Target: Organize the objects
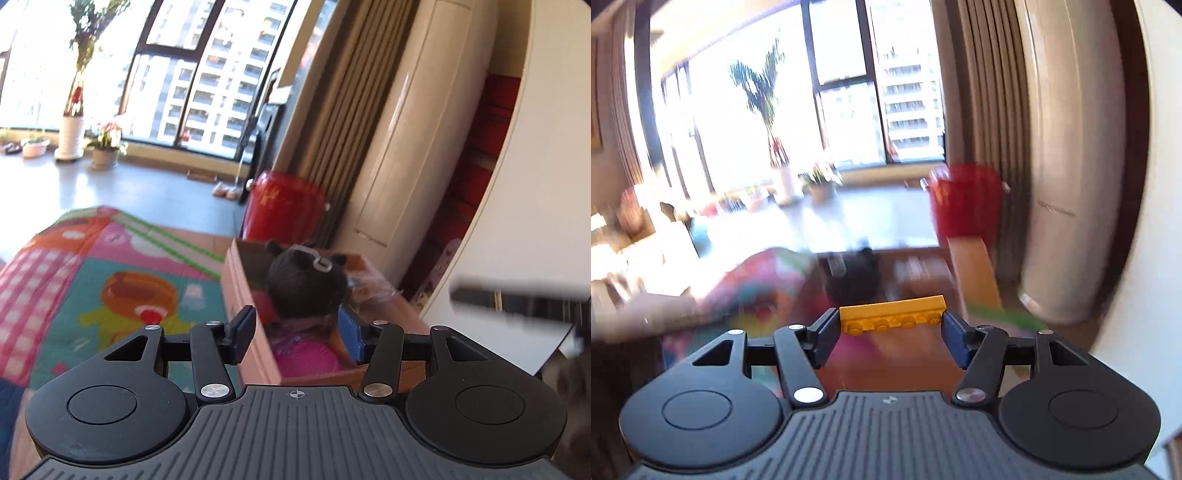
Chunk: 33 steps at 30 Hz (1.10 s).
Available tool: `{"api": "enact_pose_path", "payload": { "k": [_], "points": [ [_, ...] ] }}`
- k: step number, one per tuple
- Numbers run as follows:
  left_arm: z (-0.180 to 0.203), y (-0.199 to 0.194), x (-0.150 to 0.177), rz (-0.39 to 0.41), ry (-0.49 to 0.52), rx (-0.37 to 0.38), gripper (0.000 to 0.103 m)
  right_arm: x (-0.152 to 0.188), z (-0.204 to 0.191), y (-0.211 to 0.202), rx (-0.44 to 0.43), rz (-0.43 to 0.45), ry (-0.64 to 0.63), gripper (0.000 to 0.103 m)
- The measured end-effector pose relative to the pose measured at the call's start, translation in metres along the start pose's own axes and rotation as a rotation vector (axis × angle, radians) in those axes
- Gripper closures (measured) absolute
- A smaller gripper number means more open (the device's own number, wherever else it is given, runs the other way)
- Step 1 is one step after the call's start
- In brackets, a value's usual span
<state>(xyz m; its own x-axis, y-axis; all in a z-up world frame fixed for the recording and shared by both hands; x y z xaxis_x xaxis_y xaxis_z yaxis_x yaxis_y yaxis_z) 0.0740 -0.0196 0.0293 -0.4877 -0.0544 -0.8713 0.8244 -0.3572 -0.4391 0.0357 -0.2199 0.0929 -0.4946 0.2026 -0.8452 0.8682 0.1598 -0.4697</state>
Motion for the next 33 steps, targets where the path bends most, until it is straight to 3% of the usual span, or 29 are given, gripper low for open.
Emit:
{"api": "enact_pose_path", "payload": {
  "k": [1, 3, 6, 11, 14, 18, 19, 22, 29, 33],
  "points": [
    [-0.003, 0.001, 0.003, -0.018, -0.009, -0.002, 0.049, -0.01, -0.003, 0.009, -0.015, -0.001, 0.007, 0.023],
    [-0.01, -0.001, 0.008, -0.047, -0.026, -0.015, 0.049, -0.02, -0.003, 0.024, 0.004, -0.004, 0.017, 0.016],
    [-0.017, -0.001, 0.009, -0.061, -0.042, -0.006, 0.049, -0.01, 0.008, 0.03, 0.061, -0.024, -0.017, 0.016],
    [-0.012, 0.018, 0.006, -0.081, -0.036, 0.013, 0.049, 0.043, 0.03, 0.031, 0.096, -0.131, -0.134, 0.016],
    [-0.01, 0.038, 0.008, -0.116, 0.005, -0.037, 0.049, 0.067, 0.032, 0.037, 0.162, -0.162, -0.248, 0.017],
    [-0.025, 0.057, 0.017, -0.169, 0.034, -0.119, 0.045, 0.071, 0.035, 0.056, 0.22, -0.15, -0.339, 0.023],
    [-0.031, 0.058, 0.018, -0.168, 0.033, -0.126, 0.033, 0.071, 0.032, 0.06, 0.215, -0.153, -0.347, 0.023],
    [-0.054, 0.055, 0.018, -0.144, 0.023, -0.177, 0.016, 0.072, 0.02, 0.069, 0.187, -0.164, -0.346, 0.023],
    [-0.112, 0.057, 0.001, -0.121, -0.001, -0.278, 0.009, 0.063, -0.031, 0.103, 0.156, -0.146, -0.358, 0.022],
    [-0.115, 0.037, -0.011, -0.051, 0.006, -0.269, 0.015, 0.067, -0.037, 0.108, 0.204, -0.117, -0.359, 0.019]
  ]
}}
Point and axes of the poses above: each gripper's, at about its wrist camera, not at the fingertips, and y roughly the way its jaws point, z to its right, x to its underside, the point moved 8 cm from there along y, roughly the way its jaws point, and after that the axes turned 6 degrees about y, right-handed, at the moved point
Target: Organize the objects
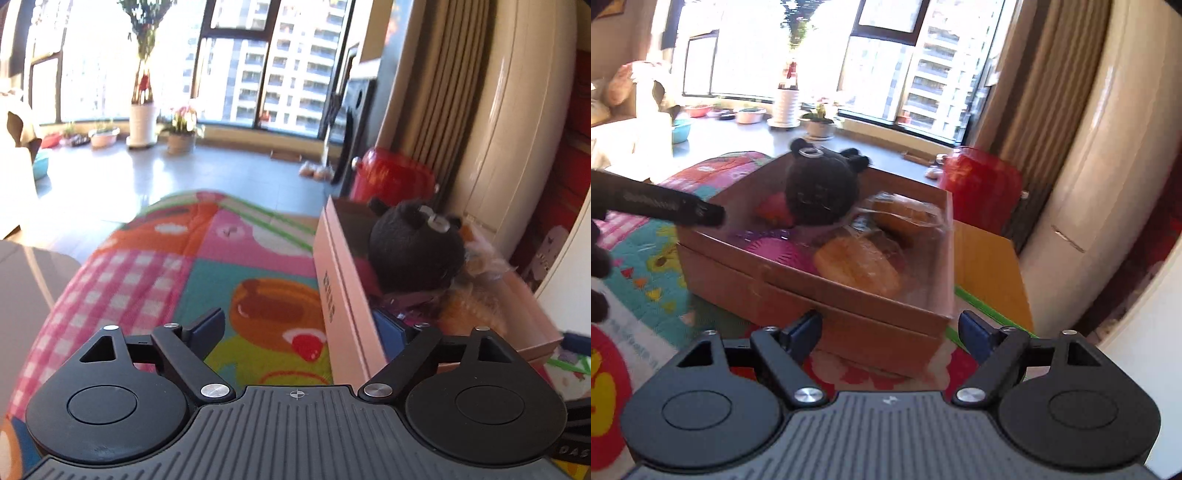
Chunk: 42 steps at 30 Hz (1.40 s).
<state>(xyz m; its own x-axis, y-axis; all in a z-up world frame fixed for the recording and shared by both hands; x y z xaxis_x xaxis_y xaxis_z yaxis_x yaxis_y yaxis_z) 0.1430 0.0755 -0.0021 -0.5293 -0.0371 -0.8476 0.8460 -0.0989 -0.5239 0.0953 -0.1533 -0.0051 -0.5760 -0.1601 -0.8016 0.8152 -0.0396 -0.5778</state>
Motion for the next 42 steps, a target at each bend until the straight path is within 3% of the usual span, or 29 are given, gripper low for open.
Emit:
{"api": "enact_pose_path", "payload": {
  "k": [3, 6, 10, 12, 15, 16, 25, 42],
  "points": [
    [0.009, -0.041, -0.002, 0.093, 0.011, 0.028, 0.015, 0.016, 0.002, -0.014, -0.039, -0.028, 0.058, 0.0],
    [0.026, -0.076, 0.018, 0.113, 0.063, 0.062, 0.015, 0.039, 0.001, -0.031, -0.075, -0.08, 0.136, 0.0],
    [0.054, -0.086, 0.073, 0.018, 0.161, 0.062, 0.015, 0.067, 0.0, -0.04, -0.049, -0.115, 0.162, 0.0],
    [0.06, -0.076, 0.09, -0.033, 0.191, 0.026, 0.015, 0.075, -0.004, -0.04, -0.025, -0.111, 0.161, 0.0],
    [0.059, -0.064, 0.091, -0.099, 0.203, -0.091, 0.015, 0.078, 0.003, -0.034, -0.062, -0.143, 0.253, 0.0],
    [0.058, -0.061, 0.09, -0.104, 0.193, -0.096, 0.014, 0.08, 0.007, -0.036, -0.067, -0.126, 0.282, 0.0],
    [0.056, -0.057, 0.089, -0.111, 0.161, -0.09, 0.013, 0.075, 0.003, -0.028, -0.013, -0.079, 0.281, 0.0],
    [0.058, -0.051, 0.091, -0.116, 0.151, -0.086, 0.009, 0.075, 0.002, -0.027, -0.017, -0.069, 0.282, 0.0]
  ]
}}
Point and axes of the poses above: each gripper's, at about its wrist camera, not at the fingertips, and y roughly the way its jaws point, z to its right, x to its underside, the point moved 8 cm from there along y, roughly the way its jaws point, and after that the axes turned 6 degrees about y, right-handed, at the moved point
